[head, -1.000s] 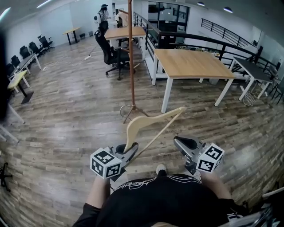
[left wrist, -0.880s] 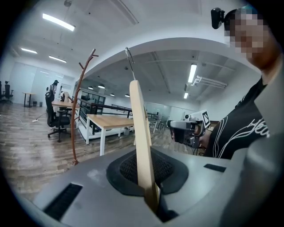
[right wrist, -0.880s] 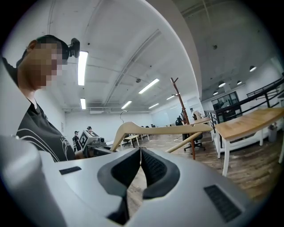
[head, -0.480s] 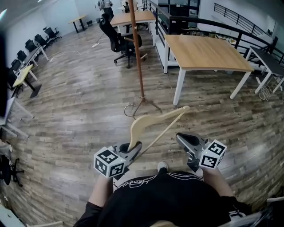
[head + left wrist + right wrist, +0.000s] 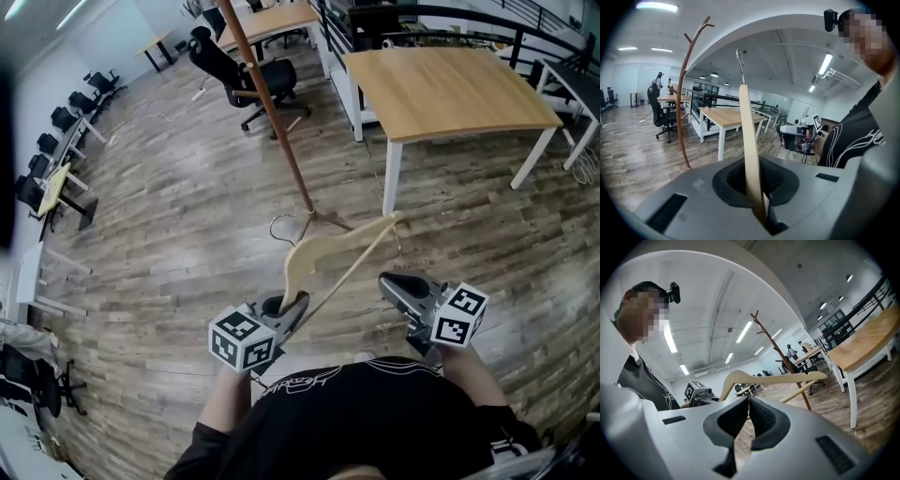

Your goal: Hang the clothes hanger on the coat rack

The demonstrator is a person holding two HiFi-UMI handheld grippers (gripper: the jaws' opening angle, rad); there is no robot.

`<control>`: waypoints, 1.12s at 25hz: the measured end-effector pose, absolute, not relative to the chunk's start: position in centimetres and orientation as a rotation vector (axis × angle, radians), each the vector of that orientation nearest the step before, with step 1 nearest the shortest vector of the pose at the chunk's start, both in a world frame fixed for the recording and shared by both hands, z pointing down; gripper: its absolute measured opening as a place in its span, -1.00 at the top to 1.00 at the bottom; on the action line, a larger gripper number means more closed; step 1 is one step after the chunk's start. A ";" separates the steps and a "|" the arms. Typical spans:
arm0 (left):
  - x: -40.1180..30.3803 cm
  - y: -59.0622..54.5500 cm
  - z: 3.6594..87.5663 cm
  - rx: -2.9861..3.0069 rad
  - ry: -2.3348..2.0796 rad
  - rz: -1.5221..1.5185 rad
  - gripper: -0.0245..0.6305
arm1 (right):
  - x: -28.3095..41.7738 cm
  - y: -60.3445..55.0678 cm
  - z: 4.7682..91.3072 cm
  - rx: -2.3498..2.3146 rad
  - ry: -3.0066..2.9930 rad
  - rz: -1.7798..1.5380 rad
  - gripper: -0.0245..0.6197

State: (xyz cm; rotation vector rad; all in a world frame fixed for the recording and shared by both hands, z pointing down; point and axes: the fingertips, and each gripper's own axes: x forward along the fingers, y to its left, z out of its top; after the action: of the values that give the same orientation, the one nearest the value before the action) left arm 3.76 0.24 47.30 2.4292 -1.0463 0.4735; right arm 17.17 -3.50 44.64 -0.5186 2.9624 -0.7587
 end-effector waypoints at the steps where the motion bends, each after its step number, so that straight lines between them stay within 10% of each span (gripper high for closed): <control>1: 3.9 -0.5 47.2 2.436 -1.047 0.482 0.91 | 17.3 -4.3 44.6 -0.515 2.964 -0.757 0.80; 28: -12.1 -21.8 45.8 2.617 -0.846 0.428 0.91 | -0.4 -22.4 41.4 -0.750 3.034 -0.601 0.80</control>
State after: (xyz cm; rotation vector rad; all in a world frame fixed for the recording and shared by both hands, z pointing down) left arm -12.12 -21.82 45.84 2.6166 -0.8464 0.4278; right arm -0.44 -22.38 41.39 -0.7497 3.0341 -0.6009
